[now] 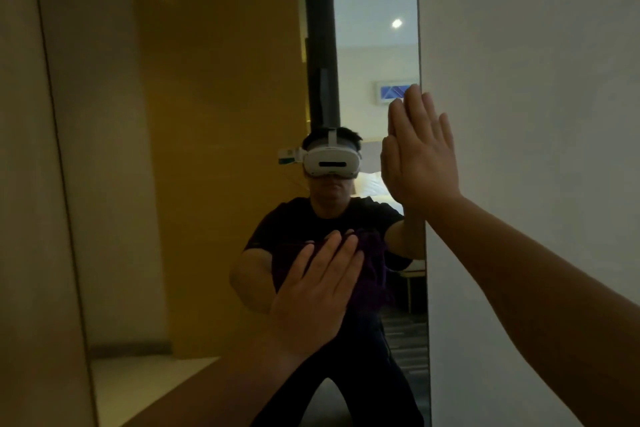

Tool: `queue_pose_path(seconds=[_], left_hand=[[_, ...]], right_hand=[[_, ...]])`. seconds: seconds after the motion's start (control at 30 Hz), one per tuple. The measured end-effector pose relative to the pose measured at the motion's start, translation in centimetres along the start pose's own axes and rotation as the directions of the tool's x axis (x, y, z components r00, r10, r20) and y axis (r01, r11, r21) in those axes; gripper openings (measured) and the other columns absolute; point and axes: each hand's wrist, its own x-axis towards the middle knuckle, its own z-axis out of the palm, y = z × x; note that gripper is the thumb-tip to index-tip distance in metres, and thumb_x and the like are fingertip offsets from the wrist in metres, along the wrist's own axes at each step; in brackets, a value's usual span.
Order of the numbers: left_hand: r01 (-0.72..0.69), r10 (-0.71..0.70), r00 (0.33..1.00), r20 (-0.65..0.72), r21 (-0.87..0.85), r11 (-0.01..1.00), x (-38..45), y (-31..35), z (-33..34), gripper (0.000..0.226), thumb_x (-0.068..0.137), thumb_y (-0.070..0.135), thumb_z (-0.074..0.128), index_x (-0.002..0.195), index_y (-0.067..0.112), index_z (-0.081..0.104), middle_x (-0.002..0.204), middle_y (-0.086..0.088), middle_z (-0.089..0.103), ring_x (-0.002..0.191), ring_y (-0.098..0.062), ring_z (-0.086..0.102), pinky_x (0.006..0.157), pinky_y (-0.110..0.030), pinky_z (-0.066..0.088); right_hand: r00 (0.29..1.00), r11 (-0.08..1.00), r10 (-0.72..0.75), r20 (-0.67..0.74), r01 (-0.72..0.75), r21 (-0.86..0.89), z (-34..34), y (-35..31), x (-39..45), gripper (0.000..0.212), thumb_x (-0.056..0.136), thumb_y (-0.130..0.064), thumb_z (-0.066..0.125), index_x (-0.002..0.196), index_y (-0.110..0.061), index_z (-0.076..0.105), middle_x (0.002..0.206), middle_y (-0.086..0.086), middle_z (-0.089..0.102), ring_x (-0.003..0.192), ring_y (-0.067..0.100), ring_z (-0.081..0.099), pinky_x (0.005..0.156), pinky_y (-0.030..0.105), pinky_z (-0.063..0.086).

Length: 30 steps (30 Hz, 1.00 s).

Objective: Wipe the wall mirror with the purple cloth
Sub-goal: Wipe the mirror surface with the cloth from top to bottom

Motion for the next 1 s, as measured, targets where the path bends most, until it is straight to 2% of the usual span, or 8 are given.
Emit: queue_pose_path(seconds=[0.1, 0.23, 0.33, 0.4, 0.5, 0.7, 0.9, 1.0], left_hand=[[0.006, -0.015, 0.998, -0.055, -0.158, 0.987, 0.7, -0.9, -1.2, 0.041, 0.103, 0.017, 0.033, 0.142, 0.015, 0.046, 0.151, -0.007, 0.045, 0.138, -0.025, 0.043, 0.102, -0.044, 0.043], [0.036, -0.125, 0.959, -0.254, -0.328, 0.944, 8.0, -4.2, -4.4, 0.042, 0.094, 0.012, 0.045, 0.135, 0.006, 0.050, 0.135, -0.016, 0.057, 0.124, -0.030, 0.049, 0.100, -0.051, 0.046], [0.174, -0.256, 0.917, -0.306, -0.270, 0.947, 18.6, -8.4, -8.7, 0.051, 0.091, 0.020, 0.050, 0.140, 0.005, 0.048, 0.140, -0.015, 0.053, 0.128, -0.033, 0.046, 0.109, -0.044, 0.032], [0.299, -0.362, 0.890, -0.279, -0.242, 0.923, 24.8, -10.6, -10.7, 0.052, 0.097, 0.022, 0.047, 0.148, 0.011, 0.039, 0.152, -0.008, 0.040, 0.140, -0.029, 0.035, 0.115, -0.038, 0.021], [0.343, -0.358, 0.917, -0.178, -0.107, 0.933, 28.9, -11.2, -9.7, 0.055, 0.103, 0.033, 0.041, 0.154, 0.016, 0.026, 0.162, -0.005, 0.023, 0.148, -0.025, 0.019, 0.119, -0.041, 0.016], [0.105, -0.102, 0.973, -0.206, 0.008, 0.994, 22.0, -5.8, -5.1, 0.060, 0.096, 0.037, 0.039, 0.148, 0.009, 0.037, 0.156, -0.013, 0.034, 0.144, -0.030, 0.030, 0.116, -0.047, 0.023], [-0.126, 0.126, 0.992, -0.013, 0.011, 0.992, 7.5, 4.5, -0.4, 0.061, 0.090, 0.027, 0.032, 0.149, 0.010, 0.038, 0.158, -0.013, 0.031, 0.146, -0.034, 0.023, 0.117, -0.049, 0.018], [-0.188, 0.189, 0.981, 0.039, -0.028, 0.982, -0.8, 9.4, 2.8, 0.049, 0.102, 0.028, 0.028, 0.147, 0.016, 0.044, 0.159, -0.008, 0.031, 0.149, -0.032, 0.020, 0.117, -0.047, 0.021]], right_hand=[[0.999, 0.998, 0.033, -0.002, -0.033, 0.047, -1.4, 1.0, 0.1, 0.054, 0.107, -0.032, 0.031, 0.156, -0.013, 0.023, 0.166, 0.011, 0.012, 0.153, 0.023, 0.005, 0.123, 0.050, 0.007], [0.981, 0.981, 0.194, 0.030, -0.193, -0.031, -3.3, 5.9, 1.3, 0.064, 0.103, -0.045, 0.020, 0.158, -0.012, 0.017, 0.166, 0.012, 0.007, 0.153, 0.026, 0.004, 0.123, 0.049, 0.004], [0.972, 0.965, 0.199, 0.125, -0.173, -0.195, -2.6, 9.1, 1.4, 0.069, 0.100, -0.052, 0.014, 0.159, -0.016, 0.006, 0.167, 0.010, -0.001, 0.153, 0.026, -0.005, 0.123, 0.051, -0.001], [0.980, 0.963, 0.172, 0.104, -0.146, -0.225, -1.8, 9.8, 1.1, 0.068, 0.102, -0.052, 0.014, 0.159, -0.017, 0.003, 0.167, 0.008, -0.003, 0.153, 0.024, -0.007, 0.123, 0.049, -0.004], [0.984, 0.961, 0.160, 0.075, -0.137, -0.240, -1.5, 10.0, 0.9, 0.066, 0.104, -0.050, 0.016, 0.159, -0.018, 0.000, 0.167, 0.007, -0.004, 0.153, 0.023, -0.009, 0.123, 0.046, -0.007], [0.989, 0.965, 0.139, 0.058, -0.122, -0.234, -1.3, 10.2, 0.9, 0.064, 0.105, -0.049, 0.018, 0.159, -0.017, 0.004, 0.167, 0.008, -0.002, 0.153, 0.024, -0.007, 0.123, 0.049, -0.004], [0.987, 0.975, 0.158, 0.030, -0.151, -0.163, -1.3, 9.7, 0.2, 0.065, 0.102, -0.047, 0.021, 0.158, -0.015, 0.018, 0.166, 0.010, 0.009, 0.153, 0.028, 0.002, 0.123, 0.052, 0.001], [0.987, 0.976, 0.147, 0.061, -0.134, -0.174, -1.2, 9.5, -1.6, 0.065, 0.102, -0.047, 0.021, 0.158, -0.014, 0.018, 0.166, 0.010, 0.009, 0.153, 0.028, 0.002, 0.123, 0.053, 0.001]])
